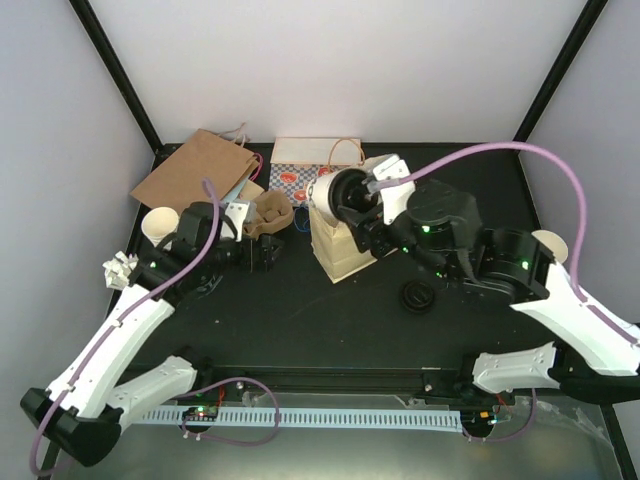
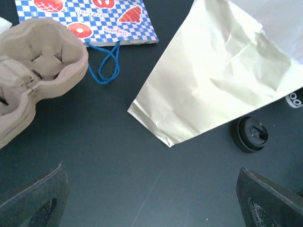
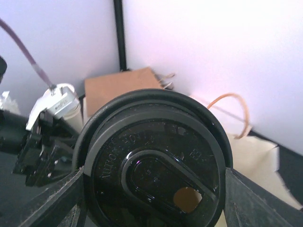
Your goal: Pack the takeout coffee
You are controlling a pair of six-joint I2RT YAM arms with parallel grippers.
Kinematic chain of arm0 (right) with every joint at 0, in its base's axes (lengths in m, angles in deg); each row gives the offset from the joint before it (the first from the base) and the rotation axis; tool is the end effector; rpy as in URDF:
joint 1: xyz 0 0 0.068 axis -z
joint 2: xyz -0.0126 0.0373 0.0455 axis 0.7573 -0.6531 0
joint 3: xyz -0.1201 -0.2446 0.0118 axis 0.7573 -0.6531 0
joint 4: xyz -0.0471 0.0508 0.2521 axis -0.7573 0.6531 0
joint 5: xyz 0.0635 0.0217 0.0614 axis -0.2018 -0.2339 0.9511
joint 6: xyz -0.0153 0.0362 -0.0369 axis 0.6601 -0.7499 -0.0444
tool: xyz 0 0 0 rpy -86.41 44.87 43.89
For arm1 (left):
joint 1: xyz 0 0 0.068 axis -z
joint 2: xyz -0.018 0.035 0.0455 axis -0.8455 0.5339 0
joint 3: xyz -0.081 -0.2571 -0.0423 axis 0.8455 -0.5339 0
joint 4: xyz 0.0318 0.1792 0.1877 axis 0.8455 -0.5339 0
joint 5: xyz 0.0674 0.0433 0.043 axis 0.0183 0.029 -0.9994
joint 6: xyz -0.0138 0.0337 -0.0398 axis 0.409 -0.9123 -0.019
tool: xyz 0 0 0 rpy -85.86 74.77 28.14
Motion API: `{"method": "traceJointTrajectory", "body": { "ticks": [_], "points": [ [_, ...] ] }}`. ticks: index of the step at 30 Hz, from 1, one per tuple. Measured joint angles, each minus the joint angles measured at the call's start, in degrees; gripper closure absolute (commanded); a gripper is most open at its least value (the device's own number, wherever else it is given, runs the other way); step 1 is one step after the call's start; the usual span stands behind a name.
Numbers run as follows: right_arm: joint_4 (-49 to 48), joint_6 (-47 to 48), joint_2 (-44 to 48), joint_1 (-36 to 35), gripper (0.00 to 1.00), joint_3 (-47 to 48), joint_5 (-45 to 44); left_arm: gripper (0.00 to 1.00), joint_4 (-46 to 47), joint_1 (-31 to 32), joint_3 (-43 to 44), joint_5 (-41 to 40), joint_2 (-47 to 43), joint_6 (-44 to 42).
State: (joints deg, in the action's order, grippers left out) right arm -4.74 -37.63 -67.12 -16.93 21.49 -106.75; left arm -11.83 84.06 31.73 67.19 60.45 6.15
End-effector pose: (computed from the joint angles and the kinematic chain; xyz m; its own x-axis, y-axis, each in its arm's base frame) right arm 0.0994 0.1877 0.4905 -0.2755 -0.2199 -0.9358 -0.6321 0.7749 0.0040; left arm 0.1564 -0.0848 0.3350 -0.7174 -0.0145 -0.6965 0.3452 0.8610 -0.3735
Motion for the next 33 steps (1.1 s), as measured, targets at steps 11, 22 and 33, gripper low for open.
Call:
{"method": "traceJointTrajectory", "body": {
  "ticks": [11,22,33],
  "points": [
    [1.9,4.2,-3.4,7.2,0.39,7.5,-9.4,0.01,3.4,2.3,11.0,1.3,10.4,0.0],
    [8.5,0.8,-11.0,19.0,0.41,5.8,-4.1,0.02,9.3,3.9,20.1,2.5,21.3,-5.3],
    [13.5,-0.3,-12.9,20.3,0.41,4.9,0.2,0.28,7.5,4.2,36.7,3.9,40.4,-15.0]
  ]
}}
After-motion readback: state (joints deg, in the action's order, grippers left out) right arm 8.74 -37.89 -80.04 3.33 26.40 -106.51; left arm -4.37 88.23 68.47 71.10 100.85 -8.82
